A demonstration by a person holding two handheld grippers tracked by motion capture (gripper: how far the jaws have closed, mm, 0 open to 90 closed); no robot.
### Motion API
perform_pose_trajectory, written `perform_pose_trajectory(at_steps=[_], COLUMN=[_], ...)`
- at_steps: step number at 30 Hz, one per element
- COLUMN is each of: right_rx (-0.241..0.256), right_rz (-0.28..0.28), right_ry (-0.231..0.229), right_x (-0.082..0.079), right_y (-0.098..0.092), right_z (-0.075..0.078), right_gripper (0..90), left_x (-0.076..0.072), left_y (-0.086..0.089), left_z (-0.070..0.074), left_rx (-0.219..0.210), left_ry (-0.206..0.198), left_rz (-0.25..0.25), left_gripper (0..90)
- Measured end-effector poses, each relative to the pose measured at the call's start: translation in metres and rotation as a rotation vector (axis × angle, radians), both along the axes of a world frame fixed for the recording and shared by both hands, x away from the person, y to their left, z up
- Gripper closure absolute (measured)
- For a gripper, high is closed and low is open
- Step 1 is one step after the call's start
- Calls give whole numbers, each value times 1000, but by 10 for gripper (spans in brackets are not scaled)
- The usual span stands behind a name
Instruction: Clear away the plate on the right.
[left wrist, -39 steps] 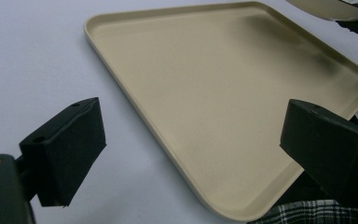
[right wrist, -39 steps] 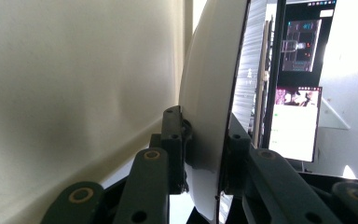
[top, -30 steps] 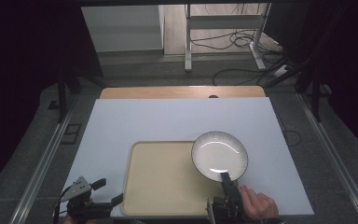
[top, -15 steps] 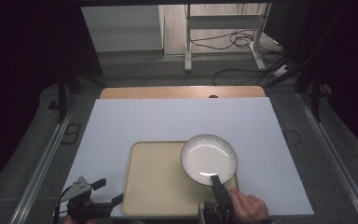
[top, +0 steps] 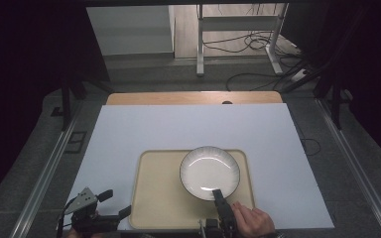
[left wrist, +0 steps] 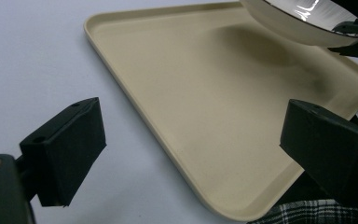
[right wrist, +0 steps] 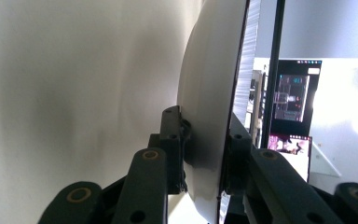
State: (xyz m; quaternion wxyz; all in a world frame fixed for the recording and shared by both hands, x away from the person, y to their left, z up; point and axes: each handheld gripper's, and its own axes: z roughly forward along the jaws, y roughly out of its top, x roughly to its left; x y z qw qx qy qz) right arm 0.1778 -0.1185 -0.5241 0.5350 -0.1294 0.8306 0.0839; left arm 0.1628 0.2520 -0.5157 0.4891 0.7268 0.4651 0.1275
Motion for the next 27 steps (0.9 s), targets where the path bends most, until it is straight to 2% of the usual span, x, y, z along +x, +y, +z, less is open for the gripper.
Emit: perform_pose_trajectory(at_steps=[5, 20, 27], right_rx=[-16, -49, -59], right_rz=[32, 54, 60], right_ry=[5, 53, 60], right_x=[1, 4, 4], right_y=[8, 18, 19], right_z=[-5, -22, -26], right_gripper=[750, 742, 743], left_x=[0, 0, 0], left_y=[0, 0, 0], left_z=[0, 0, 0], left_rx=[-1, 2, 2], left_ry=[1, 1, 2], left_rz=[1, -2, -2], left_gripper=[64, 65, 65])
